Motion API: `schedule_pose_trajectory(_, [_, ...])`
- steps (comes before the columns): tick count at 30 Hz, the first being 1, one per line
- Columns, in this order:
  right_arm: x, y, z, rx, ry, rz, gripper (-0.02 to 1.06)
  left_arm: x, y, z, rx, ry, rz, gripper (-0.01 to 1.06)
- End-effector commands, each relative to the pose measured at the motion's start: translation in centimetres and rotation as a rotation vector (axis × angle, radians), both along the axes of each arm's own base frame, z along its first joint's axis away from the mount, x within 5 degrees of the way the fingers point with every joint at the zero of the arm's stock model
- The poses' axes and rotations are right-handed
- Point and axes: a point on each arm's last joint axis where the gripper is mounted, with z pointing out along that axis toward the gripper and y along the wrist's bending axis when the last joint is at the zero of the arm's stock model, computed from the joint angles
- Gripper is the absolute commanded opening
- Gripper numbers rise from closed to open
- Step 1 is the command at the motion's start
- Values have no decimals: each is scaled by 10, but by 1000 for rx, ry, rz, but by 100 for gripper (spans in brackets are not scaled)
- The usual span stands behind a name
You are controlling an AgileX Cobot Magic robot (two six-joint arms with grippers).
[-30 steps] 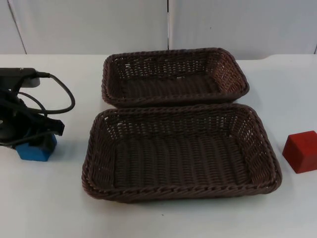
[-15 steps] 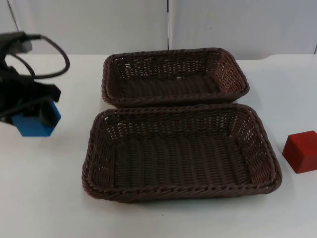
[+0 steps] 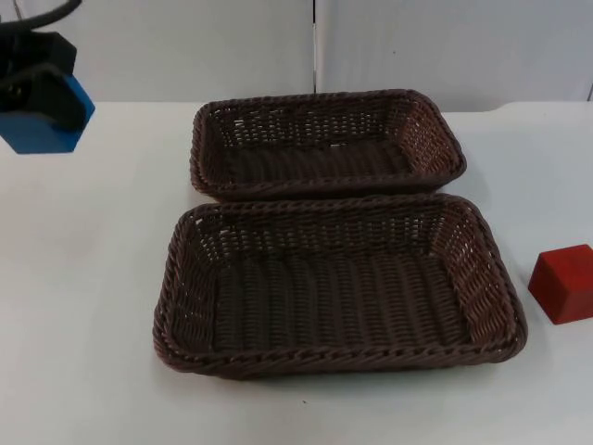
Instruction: Pick up one cube with the left hand and place it into the upper basket. Pick up one cube with the right hand and place it into the lower basket.
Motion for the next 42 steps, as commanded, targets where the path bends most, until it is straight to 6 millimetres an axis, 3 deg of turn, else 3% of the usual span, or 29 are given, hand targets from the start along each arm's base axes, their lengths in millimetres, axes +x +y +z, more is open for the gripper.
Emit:
schedule_pose_trajectory(1, [0, 0, 0, -7, -7, 1, 105, -2, -1, 7, -12, -18, 6, 0])
schedule_pose_trajectory(25, [0, 0, 0, -7, -7, 1, 105, 0, -3, 9, -64, -29, 32, 0])
schedule_pose_trajectory(42, [0, 0, 0, -7, -7, 1, 105, 13, -4, 32, -76, -109, 13, 0])
